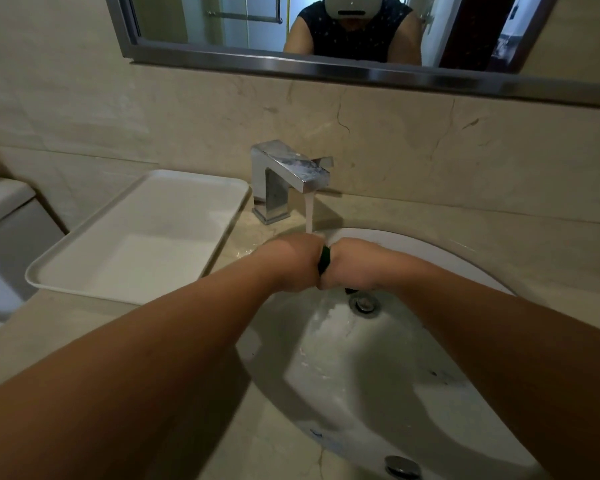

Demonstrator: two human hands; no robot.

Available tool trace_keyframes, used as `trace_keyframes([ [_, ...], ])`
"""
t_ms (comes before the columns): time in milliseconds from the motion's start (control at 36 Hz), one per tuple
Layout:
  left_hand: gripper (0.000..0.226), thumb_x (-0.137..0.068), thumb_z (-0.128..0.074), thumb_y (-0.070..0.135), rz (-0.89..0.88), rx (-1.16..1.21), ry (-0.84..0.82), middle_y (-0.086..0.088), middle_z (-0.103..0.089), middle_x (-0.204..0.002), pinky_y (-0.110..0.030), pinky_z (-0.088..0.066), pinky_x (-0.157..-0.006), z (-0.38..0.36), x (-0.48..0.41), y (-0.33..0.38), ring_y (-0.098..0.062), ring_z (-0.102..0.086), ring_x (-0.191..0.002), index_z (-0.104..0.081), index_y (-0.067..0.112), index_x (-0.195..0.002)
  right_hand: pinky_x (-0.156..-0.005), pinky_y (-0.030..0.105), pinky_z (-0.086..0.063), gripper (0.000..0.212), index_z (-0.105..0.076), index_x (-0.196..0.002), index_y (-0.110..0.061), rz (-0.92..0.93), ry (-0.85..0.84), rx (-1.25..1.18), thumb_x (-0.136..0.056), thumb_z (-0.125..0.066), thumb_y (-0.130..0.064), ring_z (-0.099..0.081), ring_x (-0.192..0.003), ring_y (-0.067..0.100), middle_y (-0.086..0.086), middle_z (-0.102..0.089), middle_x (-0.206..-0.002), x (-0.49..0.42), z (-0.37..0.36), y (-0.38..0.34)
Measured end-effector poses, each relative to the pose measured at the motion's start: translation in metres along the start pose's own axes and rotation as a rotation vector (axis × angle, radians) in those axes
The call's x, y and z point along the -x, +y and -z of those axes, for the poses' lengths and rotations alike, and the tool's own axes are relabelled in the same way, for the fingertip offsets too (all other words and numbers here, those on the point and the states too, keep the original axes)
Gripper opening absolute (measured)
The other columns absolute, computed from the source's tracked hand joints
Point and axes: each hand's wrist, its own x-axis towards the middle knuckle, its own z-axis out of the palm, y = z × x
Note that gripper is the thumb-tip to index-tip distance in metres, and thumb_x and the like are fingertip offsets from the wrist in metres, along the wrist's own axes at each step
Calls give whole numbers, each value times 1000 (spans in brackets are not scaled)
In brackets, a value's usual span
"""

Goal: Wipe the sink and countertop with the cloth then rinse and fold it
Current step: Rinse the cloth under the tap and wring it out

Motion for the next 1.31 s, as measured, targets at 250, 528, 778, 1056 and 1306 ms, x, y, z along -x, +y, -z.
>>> trace_keyframes([
  [250, 40, -80, -89, 23, 129, 316, -113, -8, -74, -90, -29, -60, -56, 15, 11, -21, -20, -69, -70, -67, 18, -113, -87, 44, -60, 36, -55, -123, -18, -81, 2, -402, -89, -61, -23, -66, -89, 24, 14, -68, -112, 9, 26, 14],
  [528, 50, -76, -93, 29, 228, 304, -181, -11, -75, -96, -25, -56, -50, 16, 23, -25, -21, -70, -69, -69, 14, -117, -53, 31, -51, 21, -68, -111, -14, -15, 87, -458, -91, -70, -7, -63, -61, 20, 16, -75, -95, 17, 45, 3],
  [778, 76, -82, -84, 52, 206, 325, -108, -5, -66, -131, -33, -49, -91, 16, 28, -20, -27, -63, -112, -58, 19, -146, -98, 60, -54, 10, -67, -97, -11, -2, 165, -1299, -99, -57, -13, -70, -103, 36, 19, -71, -103, 11, 43, -16],
  [1056, 52, -84, -86, 29, 335, 804, -2, -7, -74, -108, -34, -58, -83, 17, 24, -28, -24, -73, -92, -67, 18, -131, -85, 58, -62, 24, -60, -117, 3, -42, 210, -1863, -97, -55, -8, -69, -110, 42, 24, -68, -118, 2, 39, -9],
  [1306, 40, -87, -83, 26, 273, 925, 0, -9, -77, -108, -43, -61, -93, 6, 21, -26, -28, -74, -97, -71, 18, -124, -90, 61, -59, 17, -59, -112, 2, -110, 384, -2038, -101, -53, -10, -67, -110, 42, 24, -65, -119, 7, 55, 28],
])
